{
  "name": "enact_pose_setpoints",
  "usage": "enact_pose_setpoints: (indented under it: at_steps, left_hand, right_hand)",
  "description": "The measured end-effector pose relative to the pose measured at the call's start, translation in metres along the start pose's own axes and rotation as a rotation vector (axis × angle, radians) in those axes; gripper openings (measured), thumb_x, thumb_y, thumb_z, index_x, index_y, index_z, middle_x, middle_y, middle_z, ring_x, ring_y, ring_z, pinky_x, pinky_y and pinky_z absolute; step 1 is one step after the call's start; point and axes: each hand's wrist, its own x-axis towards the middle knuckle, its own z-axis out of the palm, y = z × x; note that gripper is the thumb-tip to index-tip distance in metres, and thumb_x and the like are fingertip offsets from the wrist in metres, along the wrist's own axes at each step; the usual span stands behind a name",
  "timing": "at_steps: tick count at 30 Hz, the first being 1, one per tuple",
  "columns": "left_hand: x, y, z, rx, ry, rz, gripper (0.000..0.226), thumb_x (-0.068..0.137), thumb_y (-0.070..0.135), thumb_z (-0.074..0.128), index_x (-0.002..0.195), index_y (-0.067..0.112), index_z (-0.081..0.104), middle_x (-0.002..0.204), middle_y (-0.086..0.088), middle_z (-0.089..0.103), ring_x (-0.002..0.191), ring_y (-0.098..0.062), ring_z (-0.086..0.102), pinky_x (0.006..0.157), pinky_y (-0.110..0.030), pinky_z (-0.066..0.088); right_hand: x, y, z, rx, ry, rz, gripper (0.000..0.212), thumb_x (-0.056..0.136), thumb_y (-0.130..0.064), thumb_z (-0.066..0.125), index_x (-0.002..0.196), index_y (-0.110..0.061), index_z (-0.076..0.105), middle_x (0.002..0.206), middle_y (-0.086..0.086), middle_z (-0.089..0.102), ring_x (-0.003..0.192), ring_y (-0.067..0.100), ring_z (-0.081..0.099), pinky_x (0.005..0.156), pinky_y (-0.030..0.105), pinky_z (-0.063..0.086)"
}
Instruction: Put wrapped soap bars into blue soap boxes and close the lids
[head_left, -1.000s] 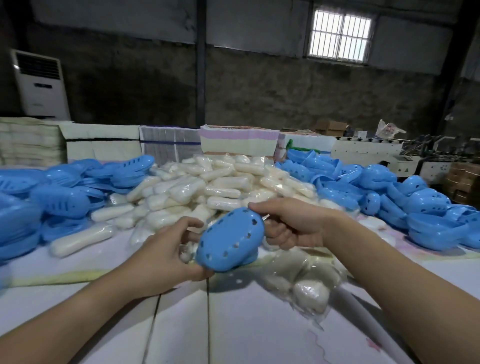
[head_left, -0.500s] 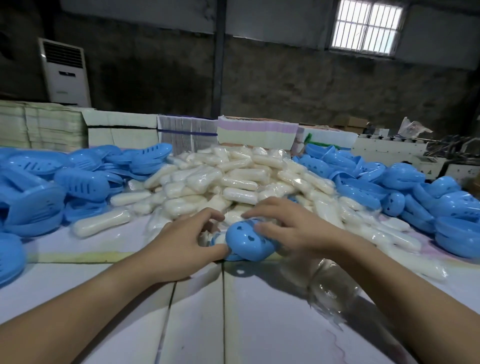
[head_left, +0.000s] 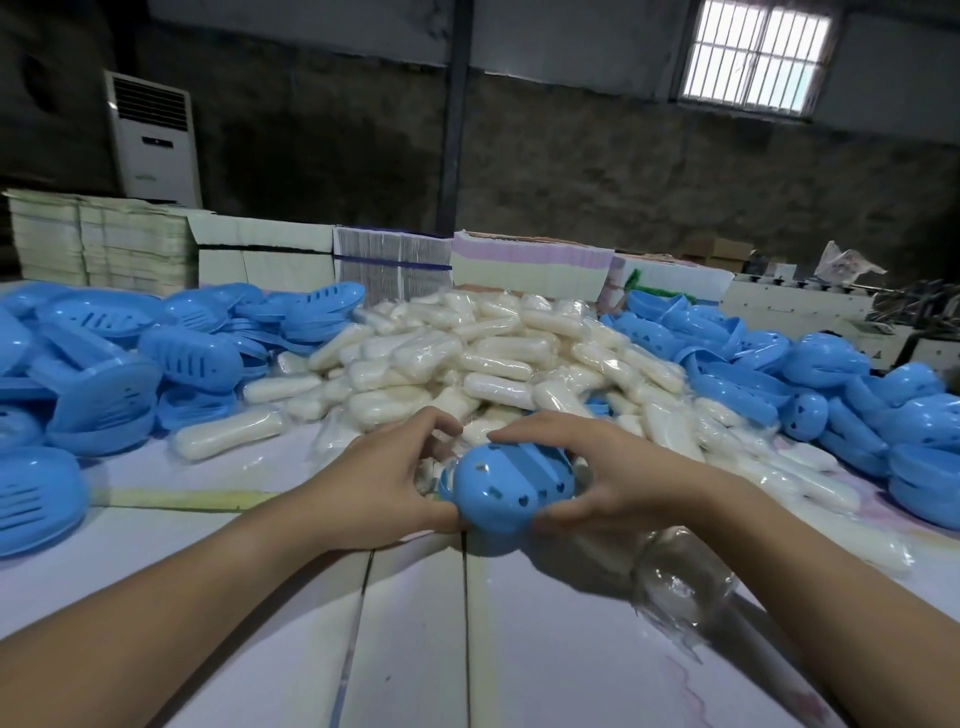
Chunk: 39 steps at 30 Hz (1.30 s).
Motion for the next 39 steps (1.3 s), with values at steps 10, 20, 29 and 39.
enact_pose_setpoints:
  at_steps: [10, 20, 29, 39]
  left_hand:
    - [0.001, -0.001, -0.001, -0.006, 0.004, -0.003, 0.072, 0.066, 0.041, 0.091, 0.125, 0.041, 0.05, 0.113, 0.017, 0.063, 0.109, -0.006, 0.059, 0.094, -0.035, 0.052]
    - [0.003, 0.001, -0.002, 0.036, 0.009, 0.013, 0.067, 0.069, 0.04, 0.089, 0.125, 0.04, 0.053, 0.117, 0.015, 0.062, 0.107, -0.009, 0.059, 0.094, -0.037, 0.052]
    - [0.002, -0.005, 0.0, 0.118, 0.083, 0.193, 0.061, 0.075, 0.037, 0.085, 0.128, 0.04, 0.056, 0.122, 0.016, 0.06, 0.114, -0.007, 0.05, 0.1, -0.035, 0.046]
    - [0.001, -0.001, 0.004, 0.317, 0.187, 0.31, 0.051, 0.086, 0.044, 0.073, 0.132, 0.039, 0.051, 0.12, 0.02, 0.059, 0.107, -0.008, 0.049, 0.088, -0.034, 0.046]
  right_hand:
    - [0.013, 0.002, 0.004, -0.046, -0.017, 0.053, 0.067, 0.076, -0.055, 0.066, 0.138, -0.045, 0.044, 0.126, -0.028, 0.045, 0.115, -0.006, 0.045, 0.098, 0.023, 0.042]
    - [0.017, 0.007, 0.003, 0.082, -0.047, 0.117, 0.068, 0.074, -0.055, 0.067, 0.137, -0.05, 0.046, 0.12, -0.041, 0.047, 0.11, -0.016, 0.047, 0.087, 0.007, 0.039]
    - [0.018, 0.007, 0.009, 0.222, -0.053, 0.171, 0.06, 0.069, -0.077, 0.055, 0.127, -0.058, 0.052, 0.109, -0.025, 0.061, 0.097, -0.004, 0.06, 0.082, 0.016, 0.047]
    - [0.013, 0.005, 0.013, 0.233, 0.022, 0.151, 0.056, 0.078, -0.07, 0.056, 0.132, -0.054, 0.049, 0.116, -0.028, 0.06, 0.105, -0.005, 0.058, 0.096, 0.023, 0.047]
